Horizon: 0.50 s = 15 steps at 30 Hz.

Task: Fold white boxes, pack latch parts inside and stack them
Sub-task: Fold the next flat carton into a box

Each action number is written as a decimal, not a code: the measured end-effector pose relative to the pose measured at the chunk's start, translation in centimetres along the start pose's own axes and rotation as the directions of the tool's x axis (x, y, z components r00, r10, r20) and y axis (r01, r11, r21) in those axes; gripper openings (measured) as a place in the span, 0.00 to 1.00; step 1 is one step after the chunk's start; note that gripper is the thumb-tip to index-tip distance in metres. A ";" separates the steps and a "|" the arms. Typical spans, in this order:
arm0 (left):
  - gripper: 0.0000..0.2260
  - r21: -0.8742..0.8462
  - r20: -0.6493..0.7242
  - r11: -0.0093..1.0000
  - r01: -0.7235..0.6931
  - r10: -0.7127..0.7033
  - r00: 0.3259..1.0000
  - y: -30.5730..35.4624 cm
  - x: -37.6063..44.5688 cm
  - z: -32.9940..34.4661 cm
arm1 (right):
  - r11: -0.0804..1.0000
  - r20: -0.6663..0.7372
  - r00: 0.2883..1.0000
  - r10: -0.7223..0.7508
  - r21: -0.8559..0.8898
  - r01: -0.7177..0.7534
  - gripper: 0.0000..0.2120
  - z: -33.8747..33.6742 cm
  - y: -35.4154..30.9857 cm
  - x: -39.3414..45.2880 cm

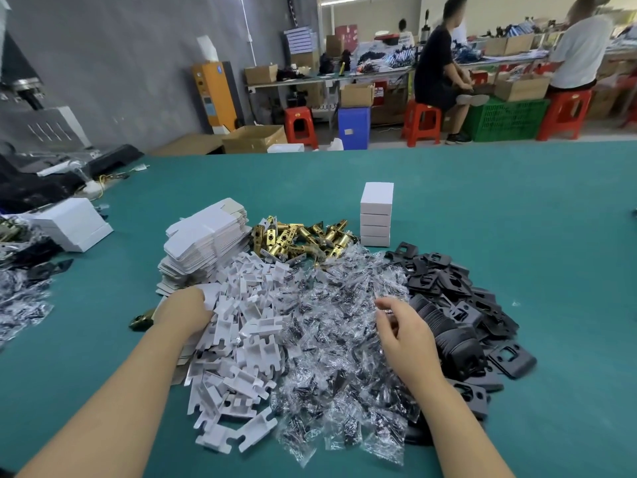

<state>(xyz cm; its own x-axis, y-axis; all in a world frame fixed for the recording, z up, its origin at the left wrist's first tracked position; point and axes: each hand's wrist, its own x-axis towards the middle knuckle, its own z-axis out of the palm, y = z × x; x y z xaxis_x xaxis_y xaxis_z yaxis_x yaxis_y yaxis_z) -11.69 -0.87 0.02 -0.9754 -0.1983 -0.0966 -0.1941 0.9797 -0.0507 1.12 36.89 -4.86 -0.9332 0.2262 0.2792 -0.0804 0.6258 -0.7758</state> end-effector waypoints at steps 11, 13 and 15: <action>0.09 -0.012 -0.047 1.000 -0.007 0.006 0.999 0.6 -0.2 -0.4 | 1.000 -0.010 1.000 -0.008 -0.007 0.008 0.14 0.1 0.1 0.0; 0.06 -0.005 -0.075 1.000 -0.007 0.006 0.997 0.9 -0.6 -0.5 | 1.000 -0.009 1.000 -0.007 -0.008 0.007 0.14 0.1 0.1 0.0; 0.04 0.033 -0.108 0.999 -0.007 0.011 0.994 1.1 -1.0 -0.5 | 1.000 -0.007 1.000 -0.005 -0.013 0.005 0.14 0.1 0.1 0.0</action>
<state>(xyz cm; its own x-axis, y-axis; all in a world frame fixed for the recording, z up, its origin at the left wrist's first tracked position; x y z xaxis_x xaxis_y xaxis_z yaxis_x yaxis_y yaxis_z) -10.94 0.45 0.57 -0.9830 -0.1834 0.0109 -0.1837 0.9795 -0.0830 1.05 36.84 -5.01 -0.9304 0.2284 0.2866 -0.0801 0.6364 -0.7672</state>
